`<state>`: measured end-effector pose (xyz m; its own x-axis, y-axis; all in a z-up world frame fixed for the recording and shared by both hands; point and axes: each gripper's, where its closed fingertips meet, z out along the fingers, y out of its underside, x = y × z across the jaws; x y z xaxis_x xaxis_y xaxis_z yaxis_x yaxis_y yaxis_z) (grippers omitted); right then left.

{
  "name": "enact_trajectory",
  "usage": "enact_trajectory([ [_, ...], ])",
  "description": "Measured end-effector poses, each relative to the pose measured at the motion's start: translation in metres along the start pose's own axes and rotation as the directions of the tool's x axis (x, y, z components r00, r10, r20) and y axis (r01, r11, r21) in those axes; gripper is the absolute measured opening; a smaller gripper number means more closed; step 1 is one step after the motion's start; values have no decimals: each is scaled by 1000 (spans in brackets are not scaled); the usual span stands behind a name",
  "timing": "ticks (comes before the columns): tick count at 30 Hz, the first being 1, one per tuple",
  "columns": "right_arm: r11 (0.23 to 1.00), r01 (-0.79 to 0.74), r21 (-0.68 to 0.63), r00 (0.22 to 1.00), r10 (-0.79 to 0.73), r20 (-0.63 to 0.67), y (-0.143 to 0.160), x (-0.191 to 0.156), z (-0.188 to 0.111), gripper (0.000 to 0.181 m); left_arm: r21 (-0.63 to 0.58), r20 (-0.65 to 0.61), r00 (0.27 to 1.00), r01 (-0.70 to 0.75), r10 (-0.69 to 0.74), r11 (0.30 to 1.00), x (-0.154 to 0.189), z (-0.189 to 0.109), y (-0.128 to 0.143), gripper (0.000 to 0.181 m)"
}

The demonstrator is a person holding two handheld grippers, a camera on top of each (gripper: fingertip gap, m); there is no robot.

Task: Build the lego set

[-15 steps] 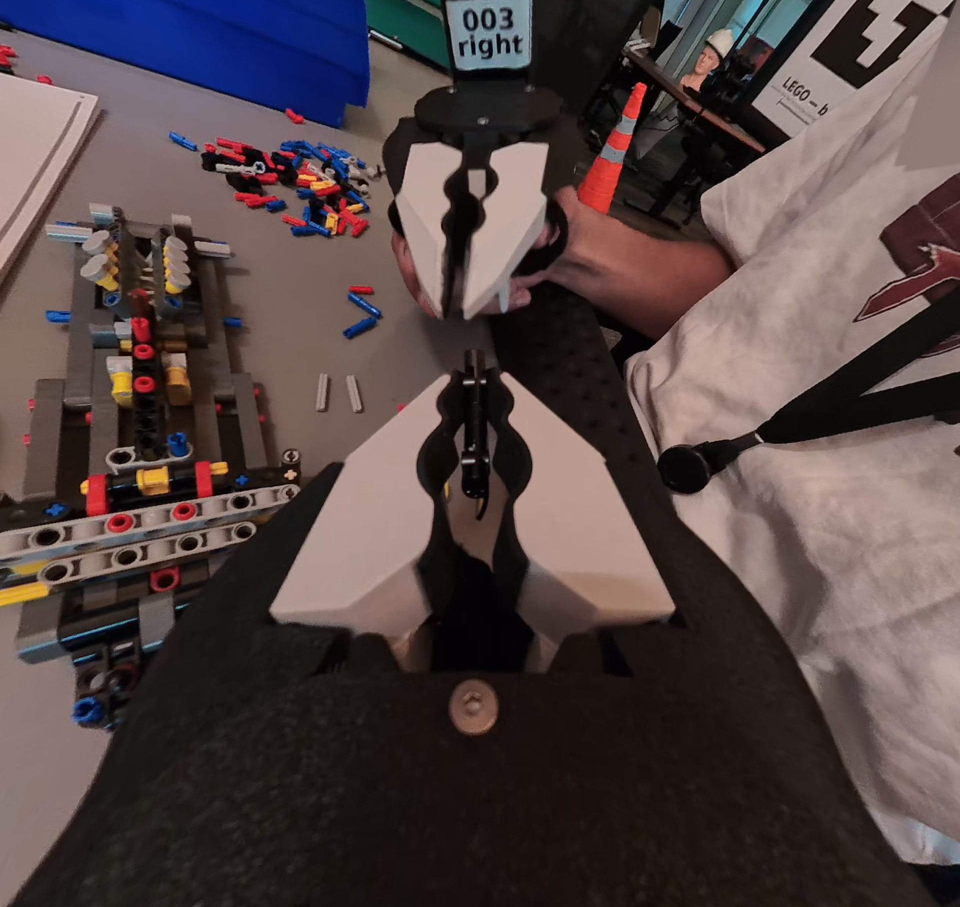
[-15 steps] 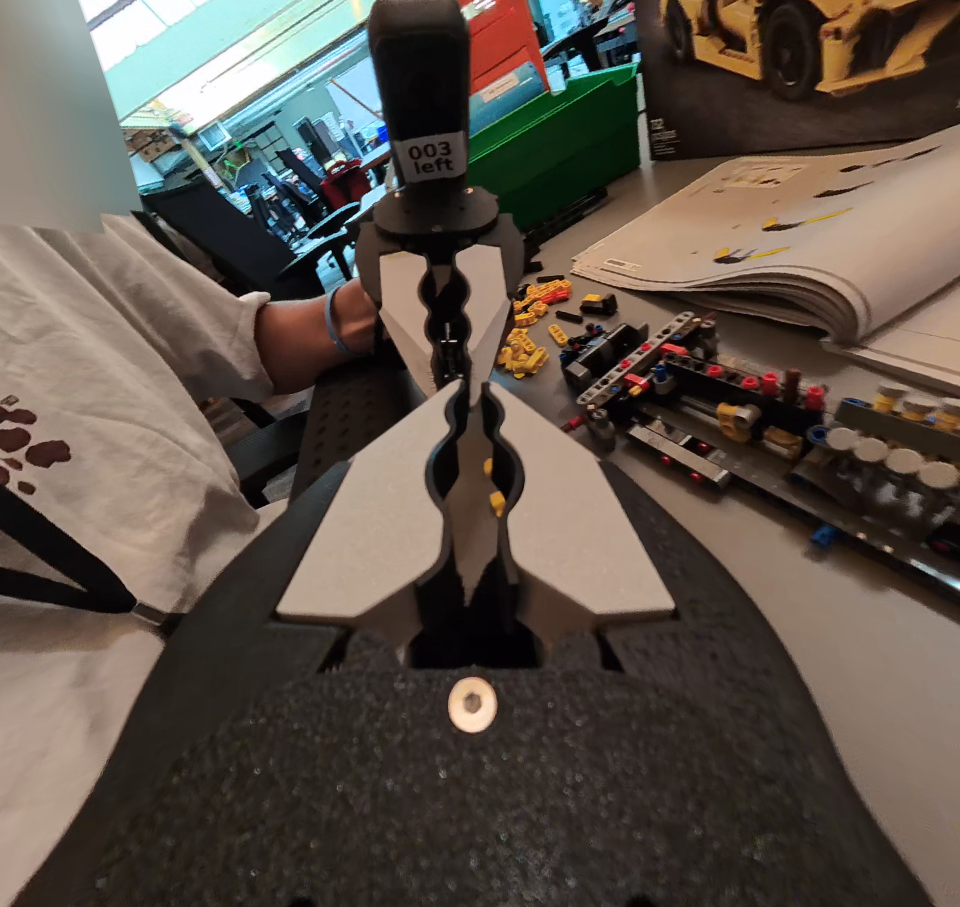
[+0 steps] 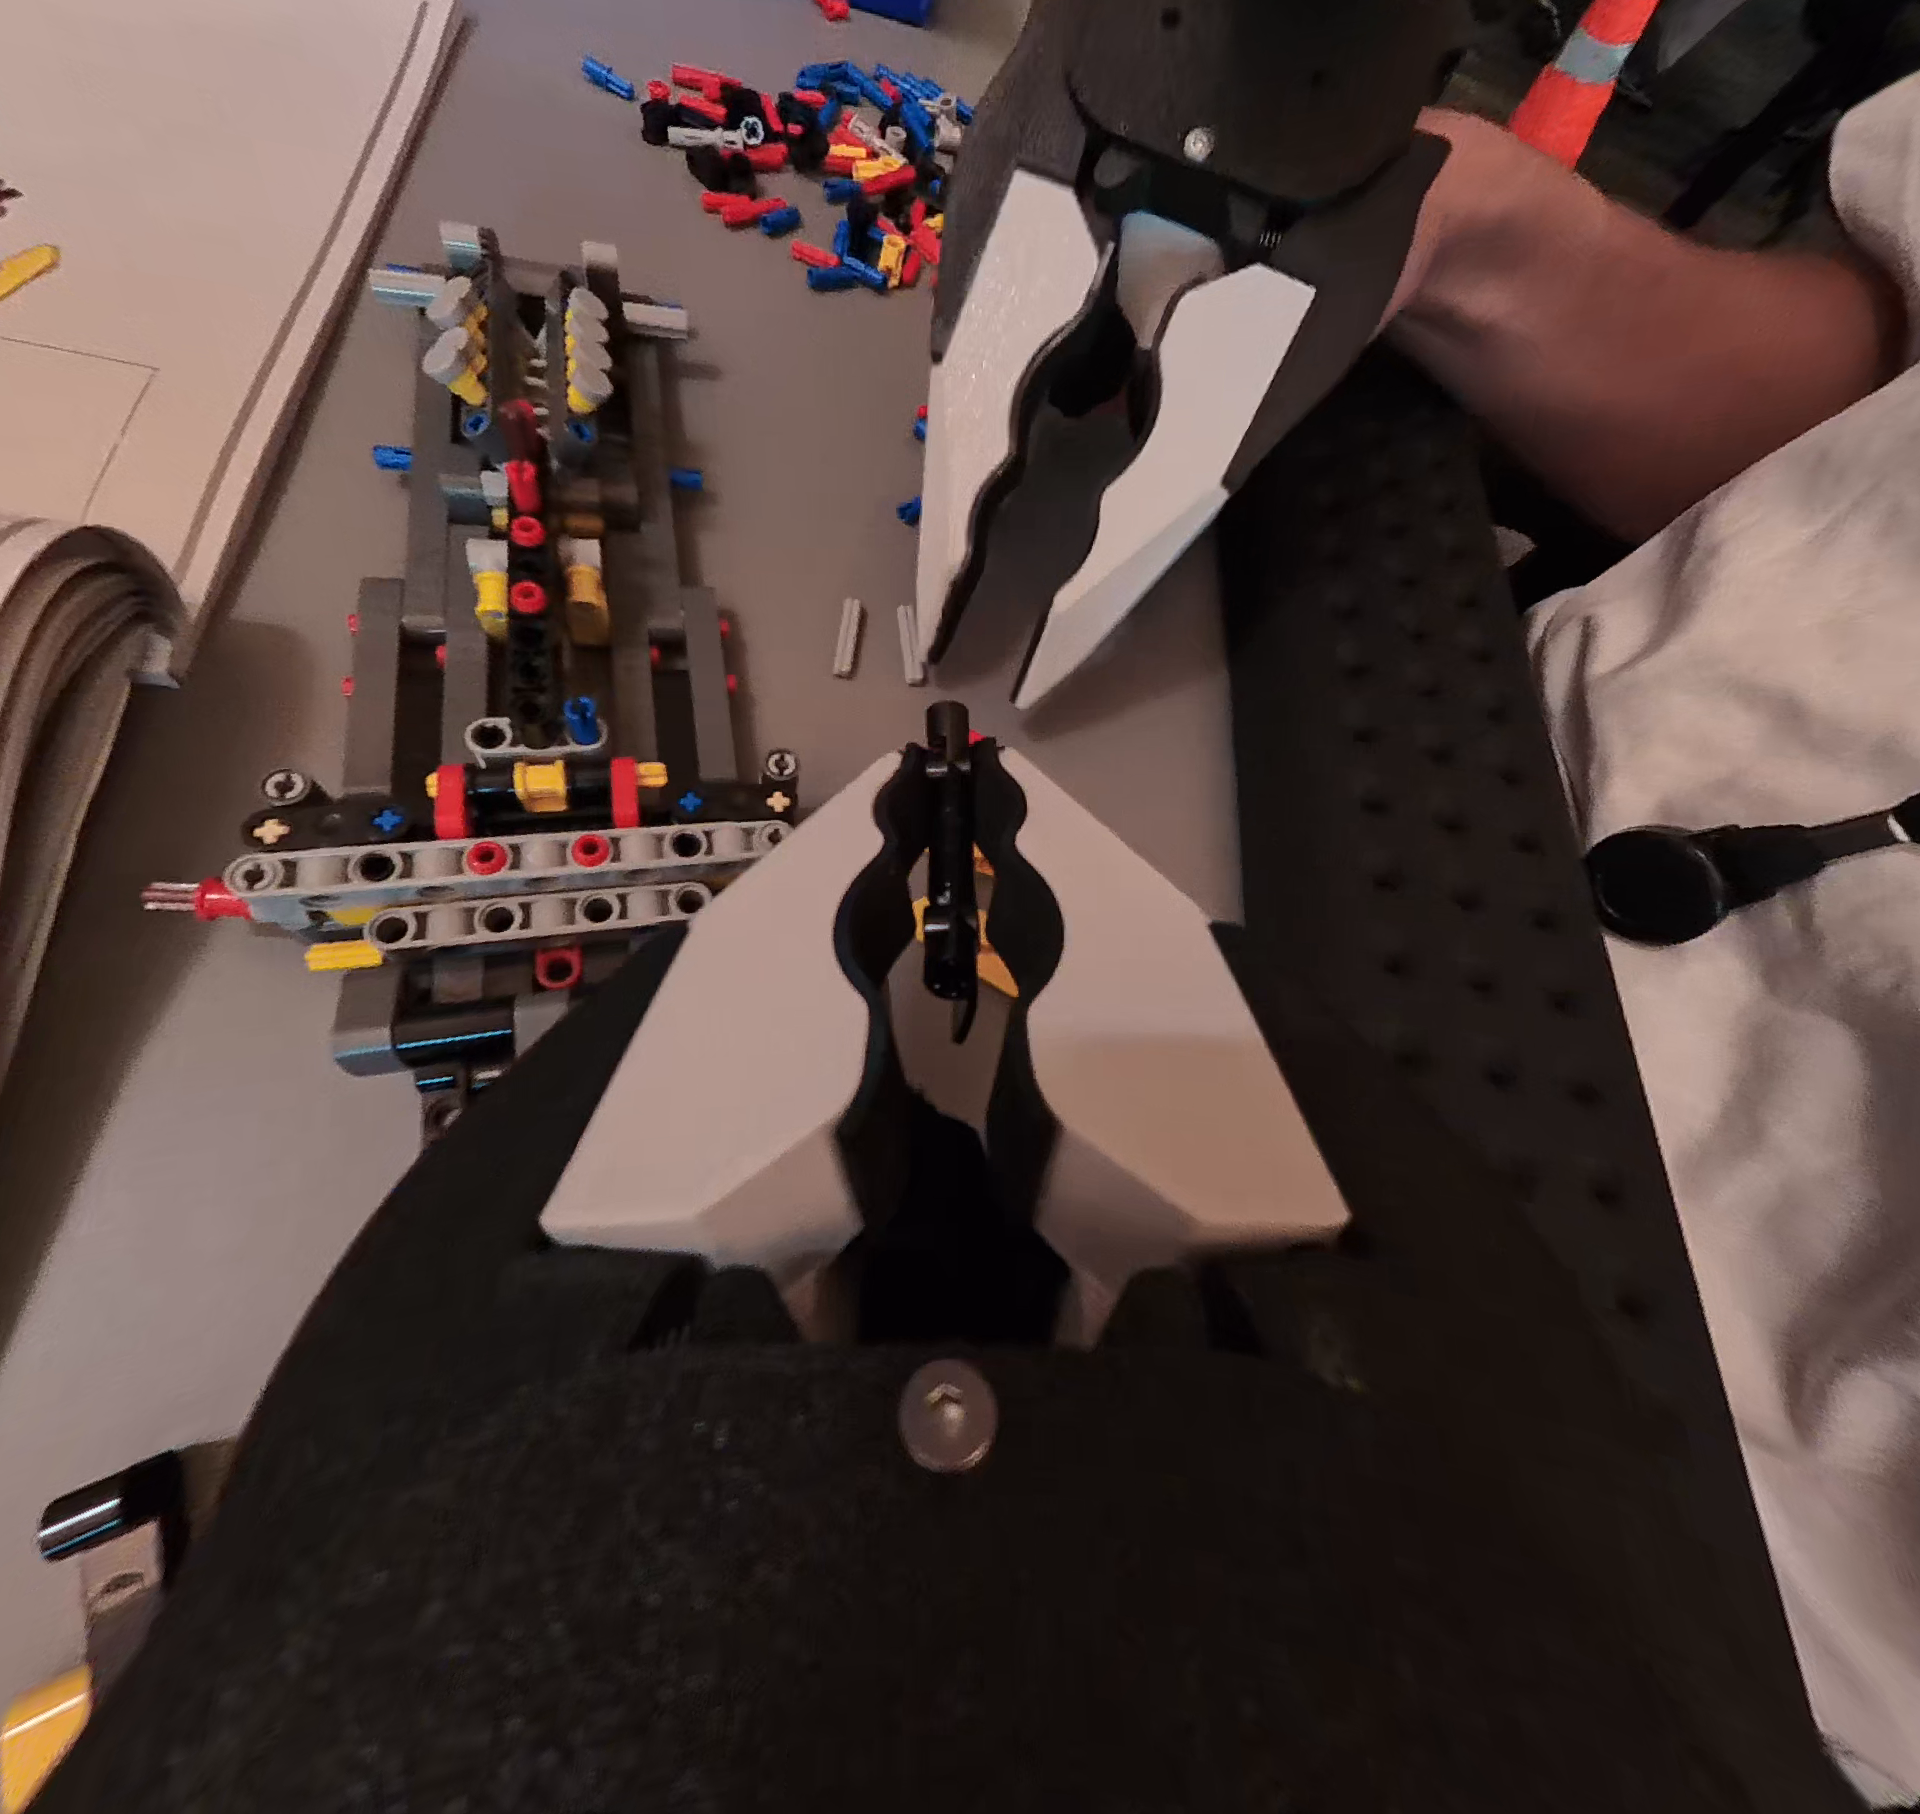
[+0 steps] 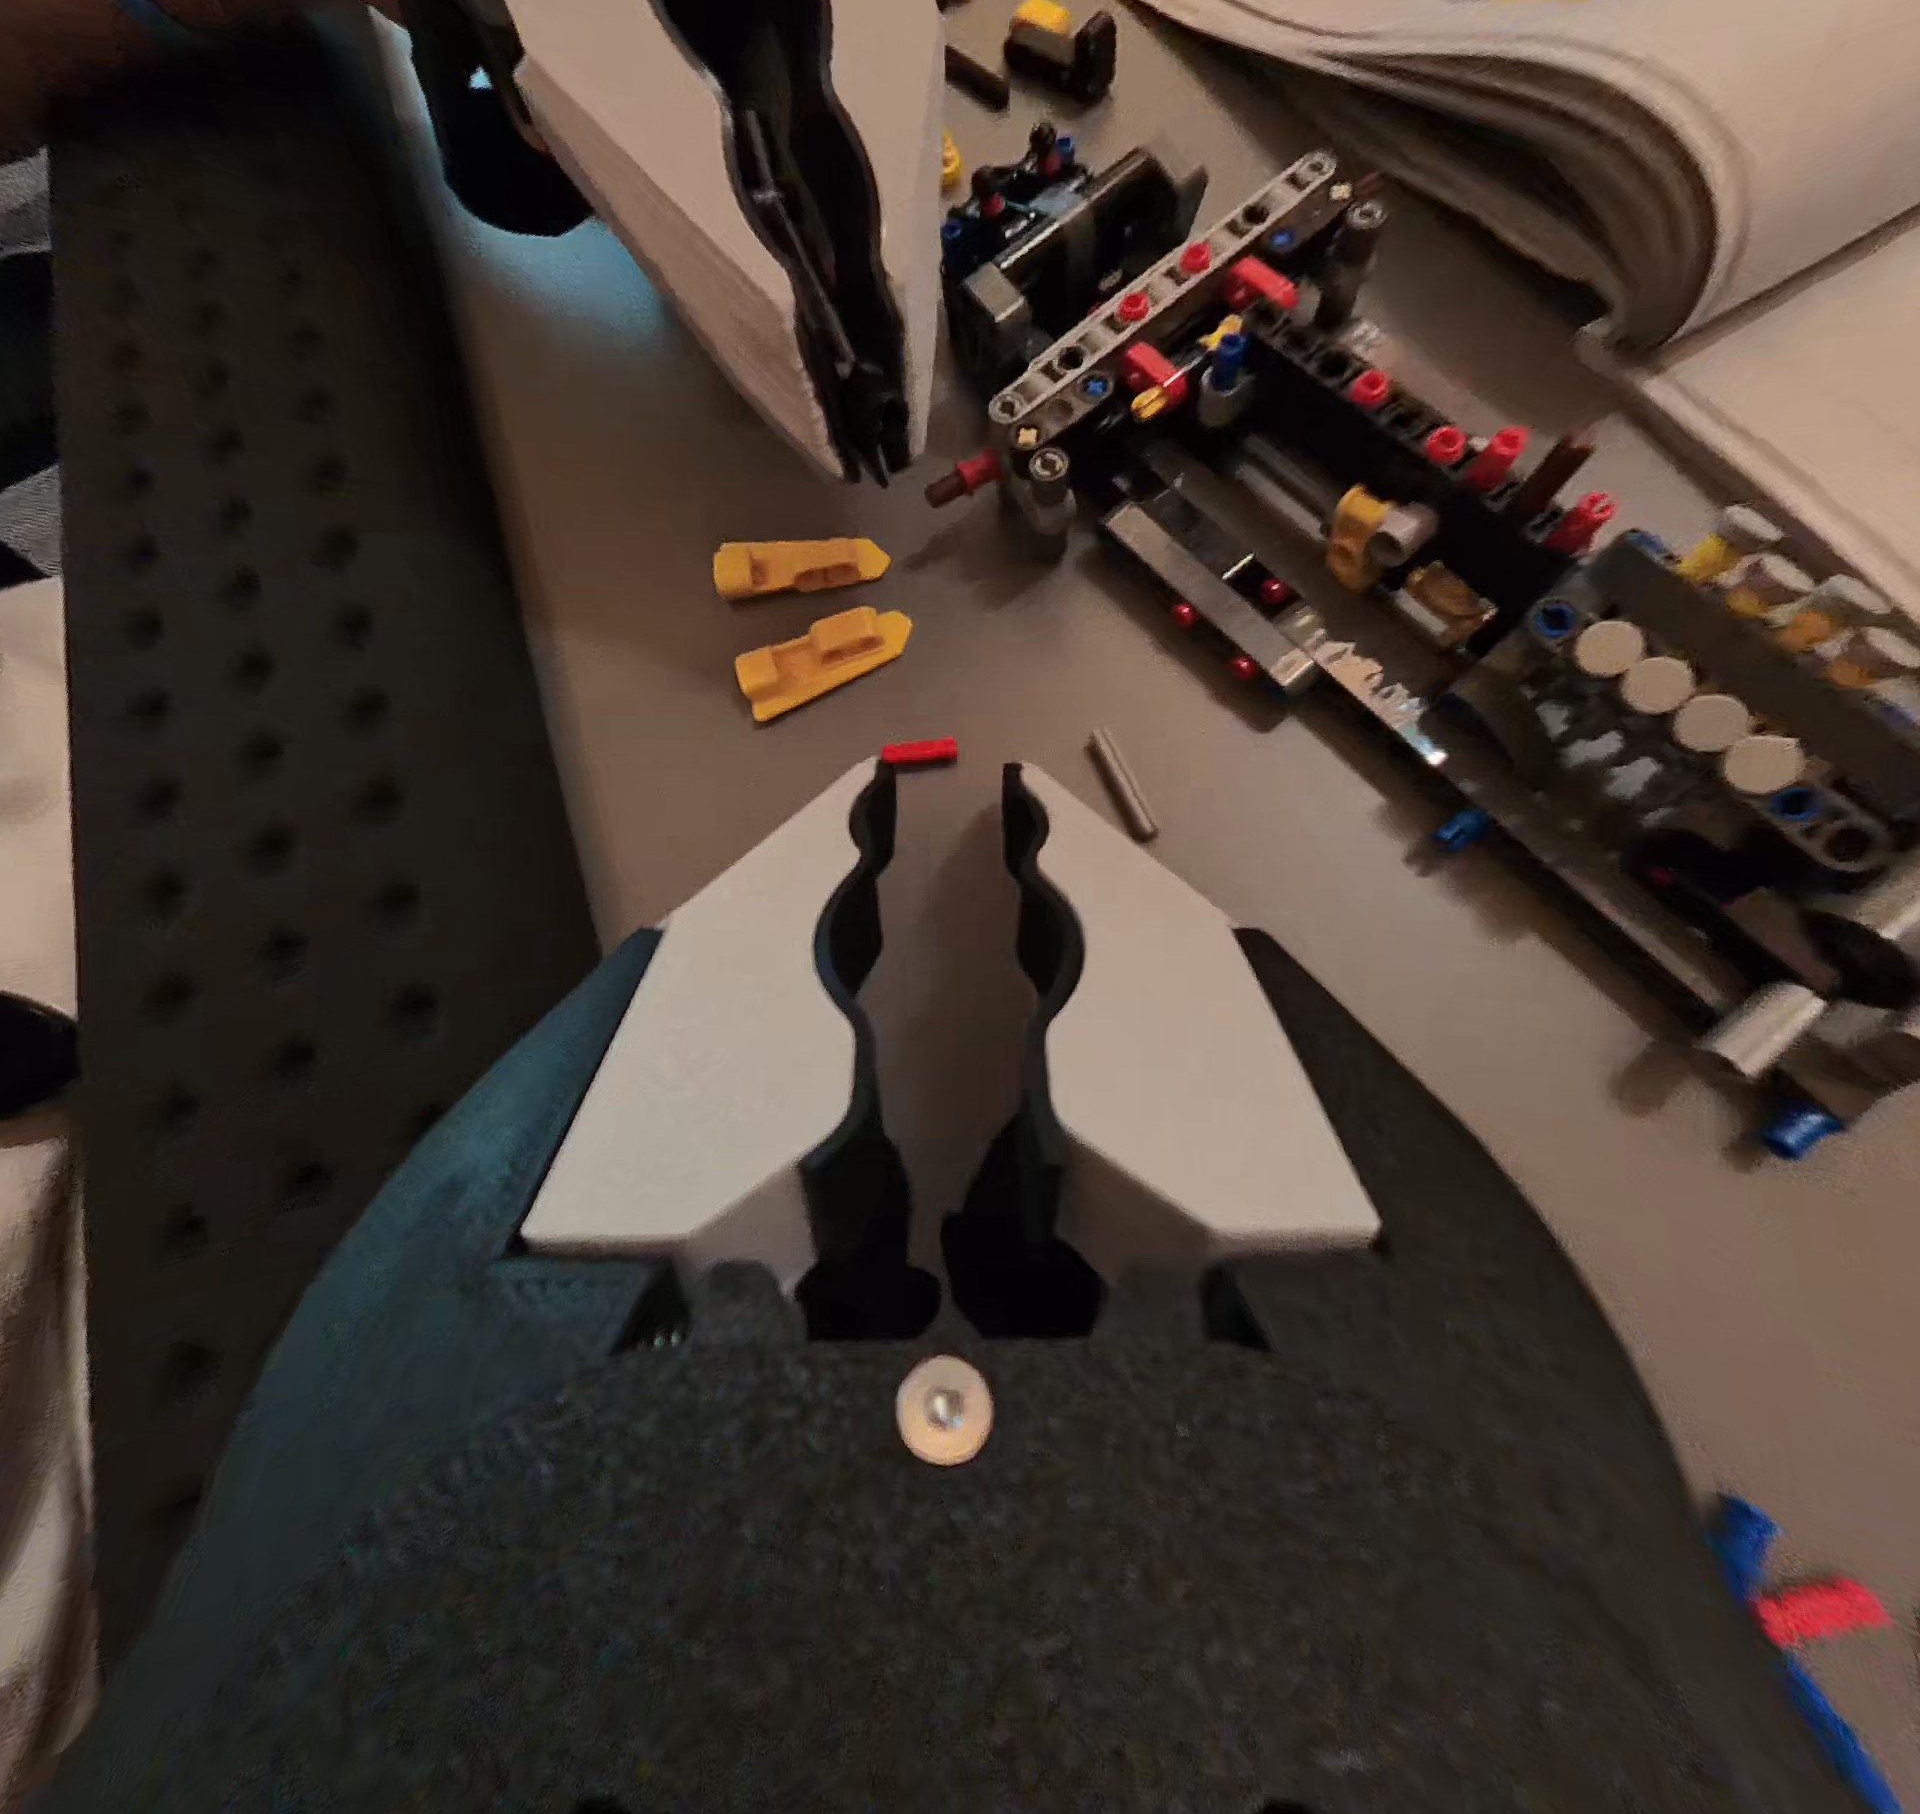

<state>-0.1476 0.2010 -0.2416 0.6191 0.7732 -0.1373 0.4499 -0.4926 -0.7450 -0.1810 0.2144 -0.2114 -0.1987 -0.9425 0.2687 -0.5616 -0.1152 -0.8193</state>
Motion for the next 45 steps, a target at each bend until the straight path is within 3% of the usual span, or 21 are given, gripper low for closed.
enact_trajectory([
  [6, 992, 120, -43, 991, -122, -54, 1, -4, 14, 15, -7, 19, 1000, -4, 4, 1000, -3, 0, 2, 6],
  [15, 995, 99, -22, 994, -99, -39, 1, -6, 14, 15, -36, 4, 1000, -23, 23, 999, 2, 5, 6, 6],
  [20, 968, 184, 171, 979, -165, -116, -36, -8, -5, 15, -16, -17, 999, 48, -49, 999, 2, 6, 3, 6],
  [23, 945, 190, 267, 982, -179, -65, -50, -25, -13, 15, 40, -37, 990, 137, -136, 990, -2, 2, -5, 6],
  [27, 989, 142, -38, 986, -145, -86, -3, -9, -5, 15, 24, 9, 994, 106, -107, 994, -7, 2, -2, 6],
  [31, 983, 93, -159, 985, -114, -127, 18, -1, -7, 15, 9, 12, 997, 81, -81, 997, -4, 4, -1, 6],
  [37, 992, 68, -106, 993, -78, -86, 20, -7, -9, 24, -11, 23, 998, 65, -65, 998, -5, 7, 3, 6],
  [41, 953, 278, -122, 959, -283, -25, 24, 5, -21, 20, -3, 31, 997, 68, -67, 998, -7, 4, 2, 6],
  [45, 861, 504, -76, 861, -492, 130, 16, 6, -19, 15, -7, 30, 998, 52, -52, 999, -5, 4, 1, 6],
])
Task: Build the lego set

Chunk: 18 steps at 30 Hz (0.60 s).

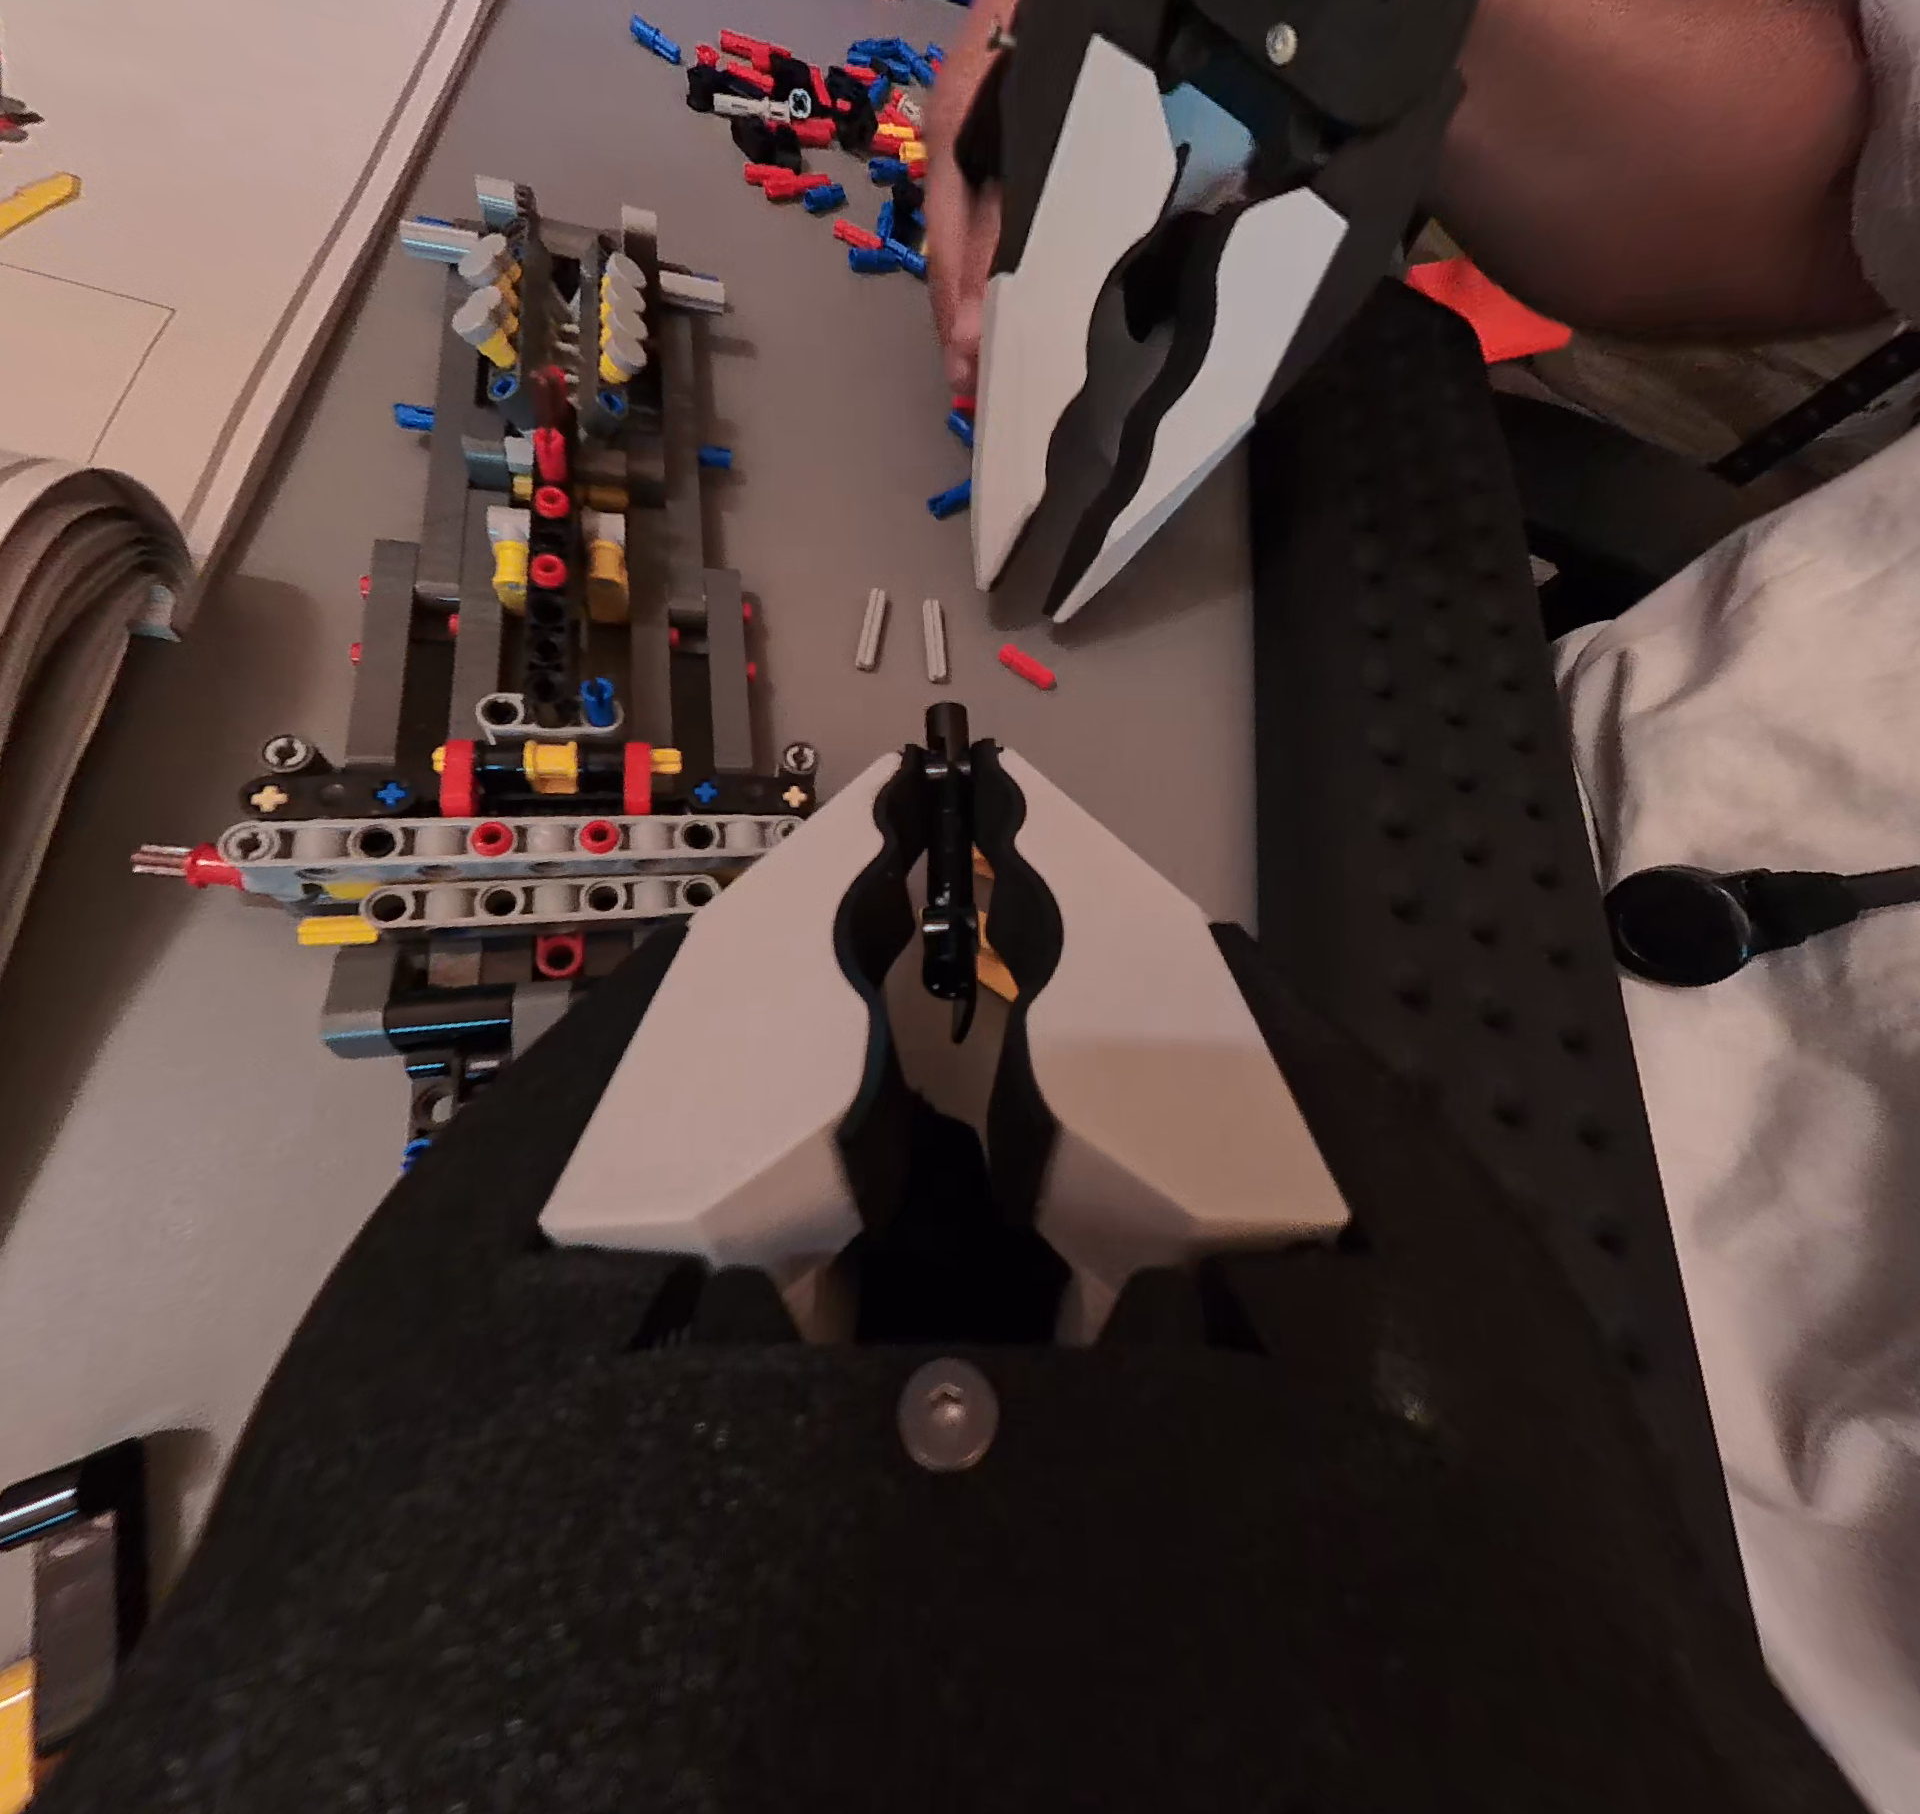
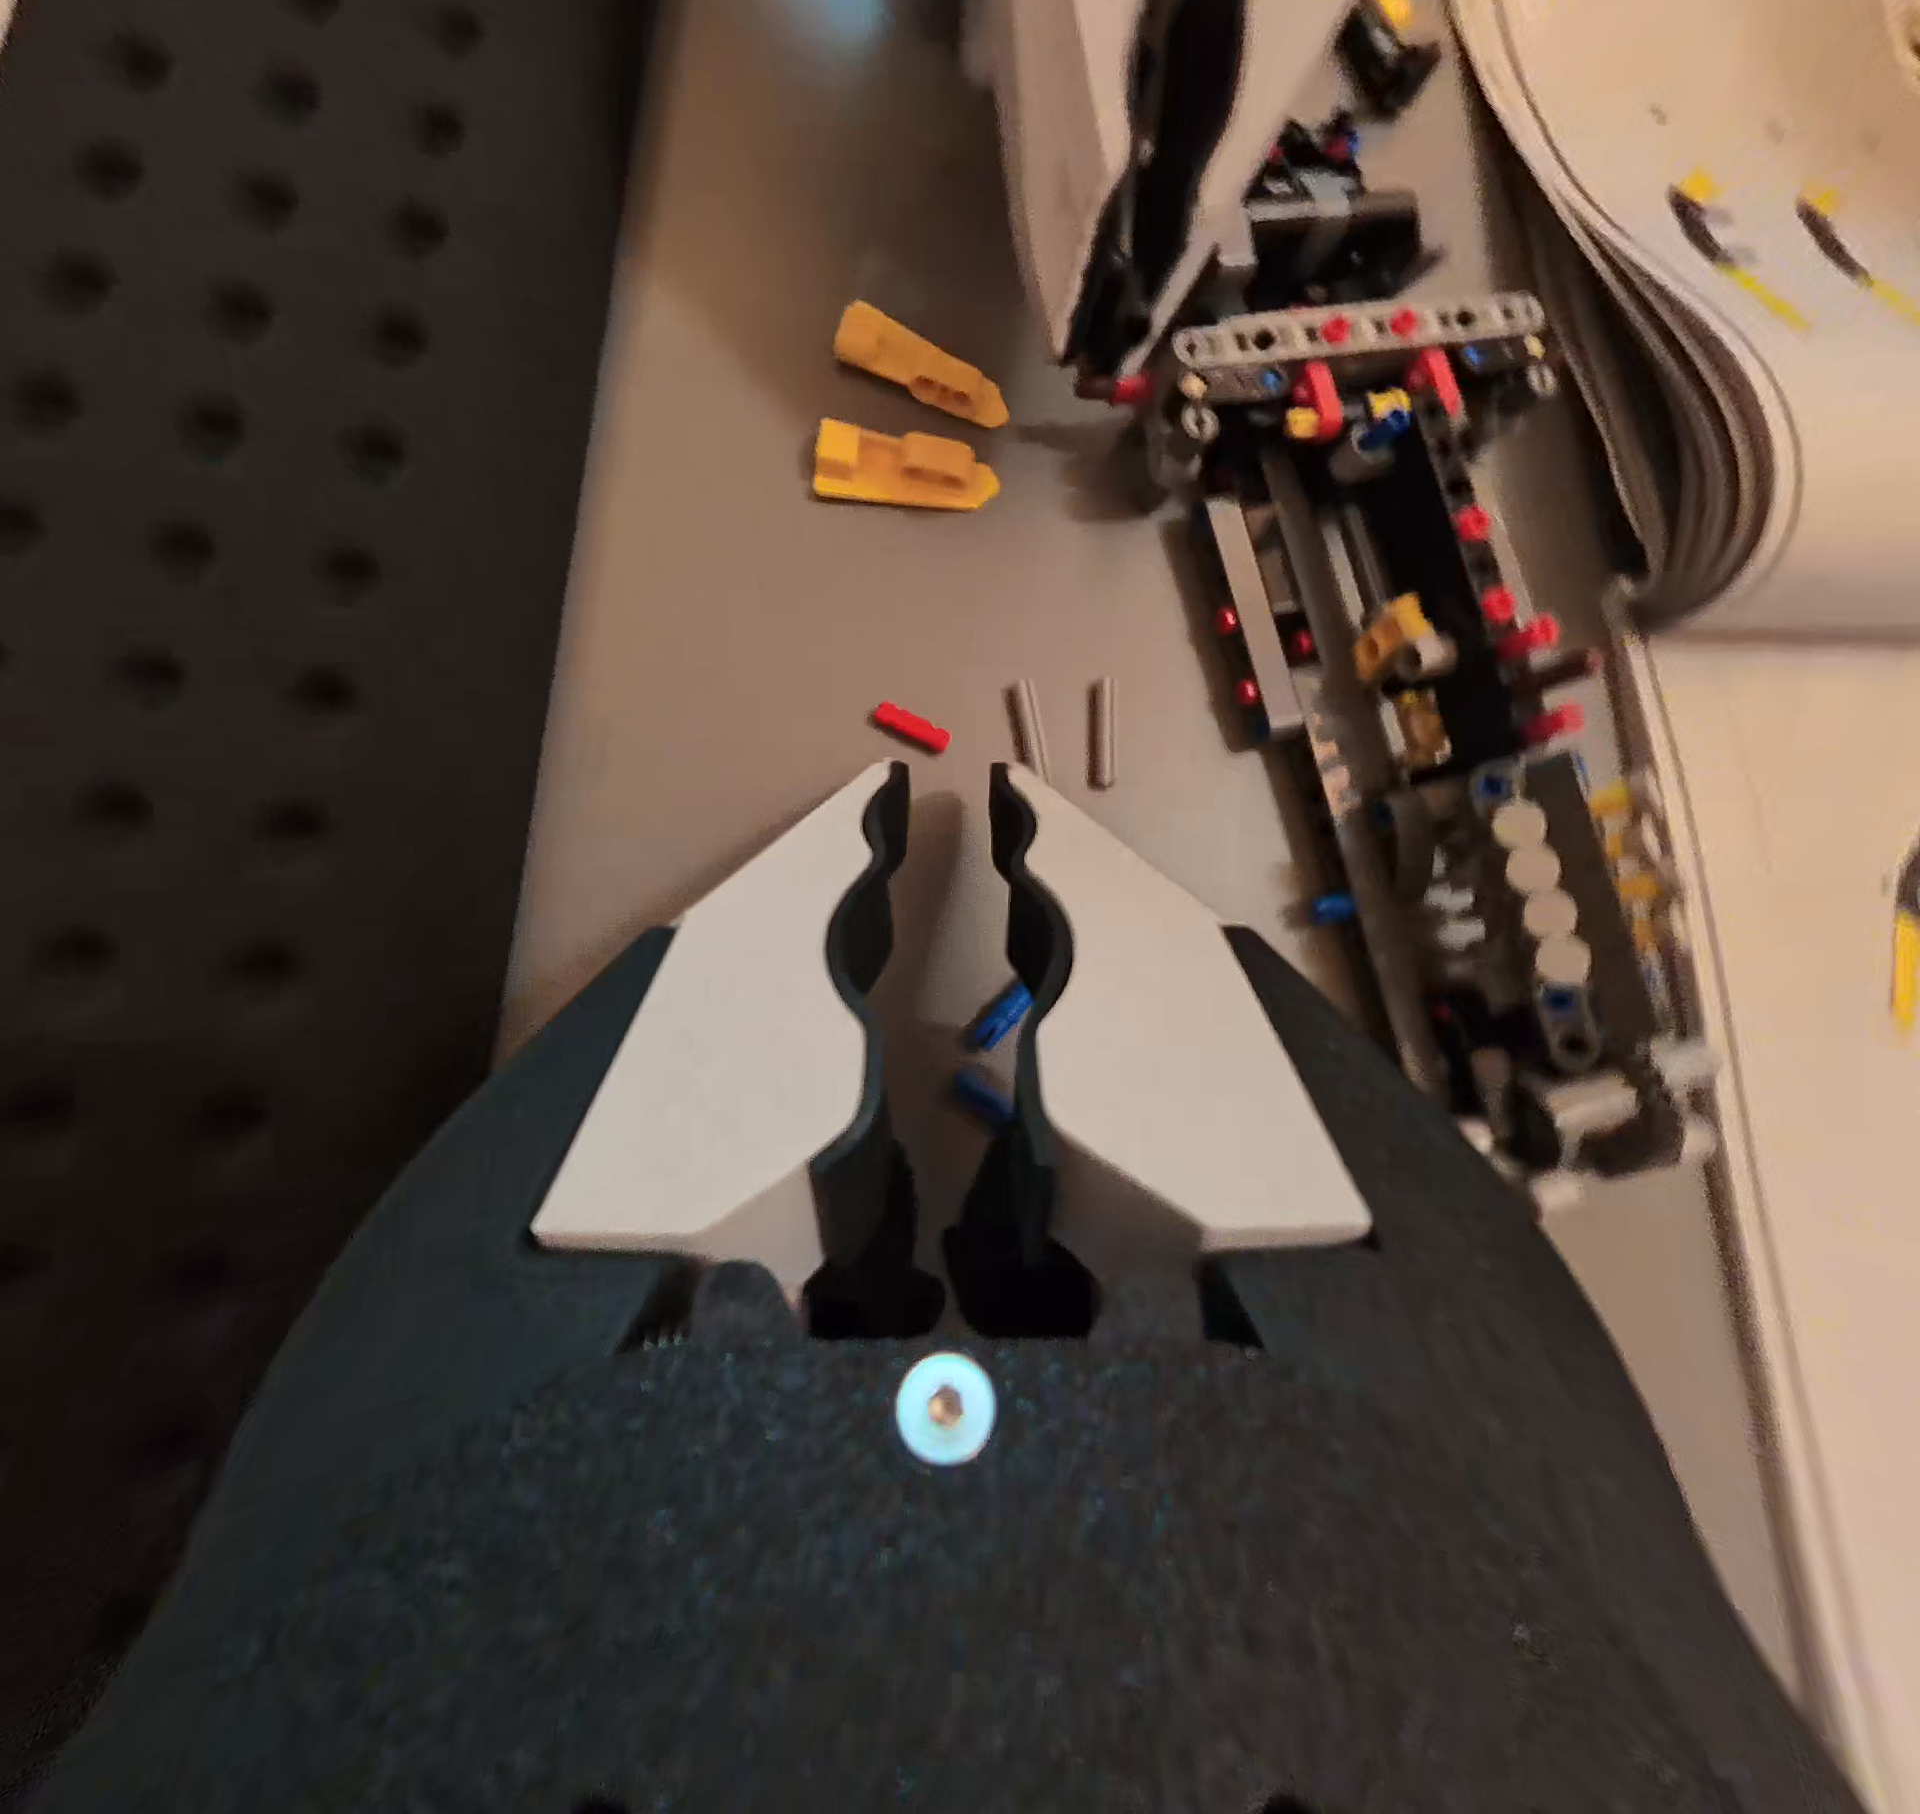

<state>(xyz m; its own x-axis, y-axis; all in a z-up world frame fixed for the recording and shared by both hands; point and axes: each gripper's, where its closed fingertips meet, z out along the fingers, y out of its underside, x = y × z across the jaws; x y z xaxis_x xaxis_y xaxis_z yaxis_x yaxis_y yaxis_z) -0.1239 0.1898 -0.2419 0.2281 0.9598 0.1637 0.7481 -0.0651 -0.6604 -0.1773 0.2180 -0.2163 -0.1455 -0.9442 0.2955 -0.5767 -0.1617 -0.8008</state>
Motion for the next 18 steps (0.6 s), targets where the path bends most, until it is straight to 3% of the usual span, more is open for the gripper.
enact_trajectory([
  [3, 994, 110, -12, 988, -108, 115, 0, -2, 8, 16, -11, 0, 1000, -16, 16, 1000, 1, 1, 2, 6],
  [8, 992, 121, 21, 952, -122, 280, -3, -12, 14, 5, -18, -17, 999, -28, 28, 999, 5, 1, 3, 6],
  [13, 992, 118, 53, 961, -127, 246, -6, -13, 16, 3, -31, -35, 999, -36, 35, 999, 9, 4, 5, 6],
  [16, 1000, 15, 0, 973, -14, 230, -7, -11, 15, 2, -42, -11, 999, -32, 31, 999, 6, 5, 6, 6],
  [18, 993, -57, 107, 986, 40, 159, -27, -5, 9, 2, -47, 8, 1000, -21, 21, 999, 3, 6, 7, 6],
])
